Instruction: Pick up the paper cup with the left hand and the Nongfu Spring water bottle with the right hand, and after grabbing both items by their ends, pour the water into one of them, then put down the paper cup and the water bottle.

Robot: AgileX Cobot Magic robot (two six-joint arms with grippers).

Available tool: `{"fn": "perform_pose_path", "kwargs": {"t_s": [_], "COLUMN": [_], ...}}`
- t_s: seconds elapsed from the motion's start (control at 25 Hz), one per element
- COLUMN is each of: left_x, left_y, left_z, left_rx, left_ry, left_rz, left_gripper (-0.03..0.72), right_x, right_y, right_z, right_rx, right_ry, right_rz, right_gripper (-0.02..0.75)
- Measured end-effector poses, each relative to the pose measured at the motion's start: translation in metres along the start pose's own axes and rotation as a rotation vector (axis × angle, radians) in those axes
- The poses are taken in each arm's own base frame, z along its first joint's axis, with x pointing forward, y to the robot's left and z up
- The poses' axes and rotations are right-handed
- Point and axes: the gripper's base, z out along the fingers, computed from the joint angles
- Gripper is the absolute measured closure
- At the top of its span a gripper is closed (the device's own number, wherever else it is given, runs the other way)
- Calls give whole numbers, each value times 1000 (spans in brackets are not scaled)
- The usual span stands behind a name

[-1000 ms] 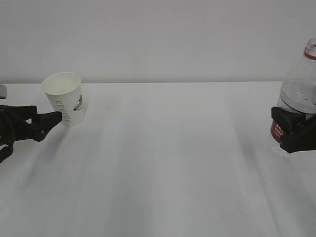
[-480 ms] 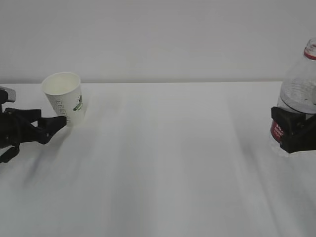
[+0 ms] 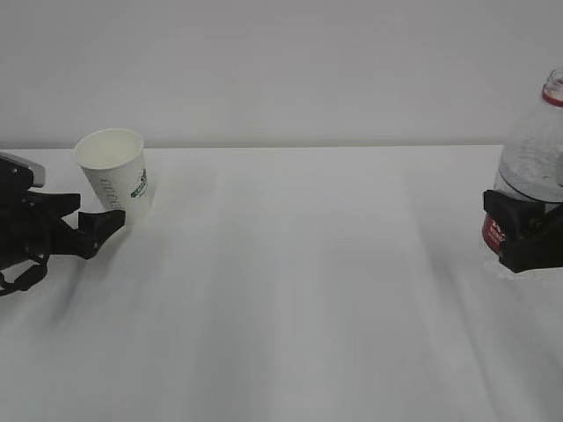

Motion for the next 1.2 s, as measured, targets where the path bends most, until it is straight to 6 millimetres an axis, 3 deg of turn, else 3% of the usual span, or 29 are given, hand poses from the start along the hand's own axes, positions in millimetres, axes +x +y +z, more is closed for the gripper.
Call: {"fn": "perform_pose_path", "kwargs": {"t_s": [0.36, 0.76, 1.2], "left_x": [8, -2, -9], "left_y": [8, -4, 0], "left_z": [20, 41, 56], "left_rx": [-9, 35, 15], "left_ry": [-29, -76, -116], "left_rz": [-28, -13, -18], "left_gripper": [12, 11, 13], "right_x": [0, 0, 0], "right_y": [0, 0, 0], "right_z": [0, 0, 0], "right_rx": [-1, -1, -1], "right_ry": [0, 0, 2], "right_rz": [-1, -1, -1], "right_gripper": [262, 262, 262]}}
